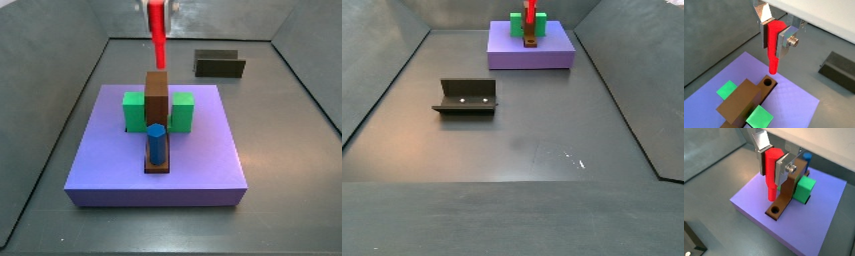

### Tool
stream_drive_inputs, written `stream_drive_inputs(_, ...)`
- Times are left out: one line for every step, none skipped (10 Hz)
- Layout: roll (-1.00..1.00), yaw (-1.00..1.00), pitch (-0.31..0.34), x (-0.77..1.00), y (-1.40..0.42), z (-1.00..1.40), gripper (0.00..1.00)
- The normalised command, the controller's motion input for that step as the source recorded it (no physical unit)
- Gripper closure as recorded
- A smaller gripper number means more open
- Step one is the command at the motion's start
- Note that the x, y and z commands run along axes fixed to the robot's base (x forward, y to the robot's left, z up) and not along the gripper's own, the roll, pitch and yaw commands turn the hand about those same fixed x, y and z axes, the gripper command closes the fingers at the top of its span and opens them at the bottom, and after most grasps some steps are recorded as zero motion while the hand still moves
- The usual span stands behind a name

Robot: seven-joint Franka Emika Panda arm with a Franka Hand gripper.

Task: Pick up the red object. Move up. Move to above the board. Insert the red object.
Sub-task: Insert the red object.

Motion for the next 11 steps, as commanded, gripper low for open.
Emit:
stream_drive_inputs(0.10, -0.10, -0.019, 0.00, 0.00, -0.50, 1.00)
stream_drive_inputs(0.00, -0.05, -0.044, 0.00, 0.00, -0.33, 1.00)
stream_drive_inputs(0.00, -0.01, -0.043, 0.00, 0.00, -0.23, 1.00)
stream_drive_inputs(0.00, 0.00, -0.034, 0.00, 0.00, -0.20, 1.00)
stream_drive_inputs(0.00, 0.00, -0.043, 0.00, 0.00, -0.20, 1.00)
stream_drive_inputs(0.00, 0.00, -0.049, 0.00, 0.00, -0.22, 1.00)
stream_drive_inputs(0.00, 0.00, -0.076, 0.00, 0.00, -0.24, 1.00)
stream_drive_inputs(-0.02, 0.00, -0.086, 0.00, 0.00, -0.23, 1.00)
stream_drive_inputs(-0.01, 0.00, -0.076, 0.00, 0.00, -0.22, 1.00)
stream_drive_inputs(-0.01, 0.00, -0.064, 0.00, 0.00, -0.22, 1.00)
stream_drive_inputs(0.00, 0.00, -0.064, 0.00, 0.00, -0.23, 1.00)
